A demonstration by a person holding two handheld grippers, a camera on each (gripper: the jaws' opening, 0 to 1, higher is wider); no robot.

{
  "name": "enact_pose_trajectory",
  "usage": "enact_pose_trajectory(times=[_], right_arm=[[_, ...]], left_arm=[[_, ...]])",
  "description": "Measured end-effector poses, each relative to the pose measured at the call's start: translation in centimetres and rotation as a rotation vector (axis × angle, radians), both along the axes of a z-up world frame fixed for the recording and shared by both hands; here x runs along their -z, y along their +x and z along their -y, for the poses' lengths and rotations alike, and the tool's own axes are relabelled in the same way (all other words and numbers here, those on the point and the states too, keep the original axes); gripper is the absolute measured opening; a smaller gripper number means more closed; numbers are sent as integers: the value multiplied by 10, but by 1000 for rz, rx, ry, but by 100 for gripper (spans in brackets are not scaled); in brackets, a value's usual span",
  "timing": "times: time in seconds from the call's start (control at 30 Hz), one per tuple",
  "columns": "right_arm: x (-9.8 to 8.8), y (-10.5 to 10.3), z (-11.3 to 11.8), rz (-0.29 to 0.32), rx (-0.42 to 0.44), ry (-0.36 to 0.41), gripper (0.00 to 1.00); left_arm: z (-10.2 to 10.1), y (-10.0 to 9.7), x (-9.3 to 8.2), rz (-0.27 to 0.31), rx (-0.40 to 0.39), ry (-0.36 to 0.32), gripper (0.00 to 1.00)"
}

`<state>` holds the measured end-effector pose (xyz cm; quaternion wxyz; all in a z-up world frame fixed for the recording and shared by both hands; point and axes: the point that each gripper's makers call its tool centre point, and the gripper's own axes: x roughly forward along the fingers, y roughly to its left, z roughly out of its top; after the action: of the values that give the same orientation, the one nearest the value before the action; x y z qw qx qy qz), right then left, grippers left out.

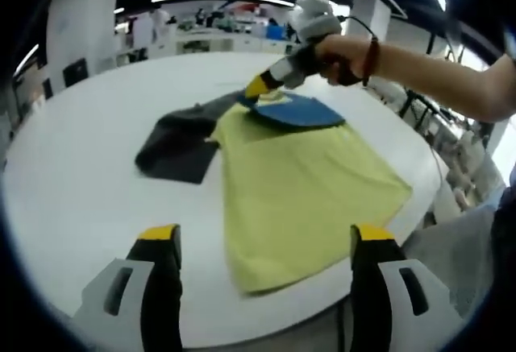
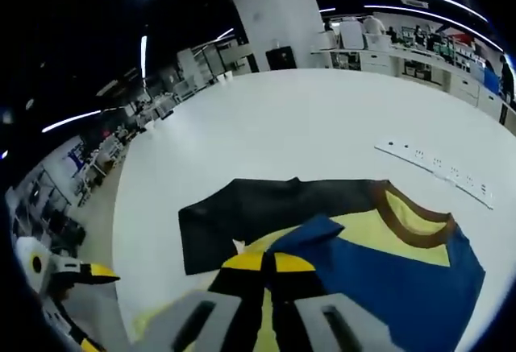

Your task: Fold the garment on the visible template until the final outline fits inside the template.

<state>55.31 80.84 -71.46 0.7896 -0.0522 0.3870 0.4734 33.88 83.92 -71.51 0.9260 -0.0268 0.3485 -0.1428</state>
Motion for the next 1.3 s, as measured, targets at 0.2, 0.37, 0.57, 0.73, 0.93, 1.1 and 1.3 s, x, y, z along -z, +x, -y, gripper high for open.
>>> enact_pose_trajectory(times=[0.2,0.37,0.57,0.73,0.93,1.1,1.3], right_arm=[[24,-6,-7,6,-34,-11,0],[46,-22,-11,-73,-31,10,11],[47,-35,-12,-68,-84,23,11],[43,-46,-17,-54,-143,24,14],[31,-30,1,-36,-44,8,26],[22,-14,27,31,-17,-64,61],[13,1,52,100,16,-95,84]], left_arm=[[7,4,-5,32,-2,-20,82],[16,-1,-4,14,19,2,82],[18,-5,-5,6,6,-8,82],[21,-6,-9,7,7,-3,82],[20,-5,-11,18,0,-2,83],[14,-2,-13,20,-17,7,86],[10,4,-20,46,-17,12,88]])
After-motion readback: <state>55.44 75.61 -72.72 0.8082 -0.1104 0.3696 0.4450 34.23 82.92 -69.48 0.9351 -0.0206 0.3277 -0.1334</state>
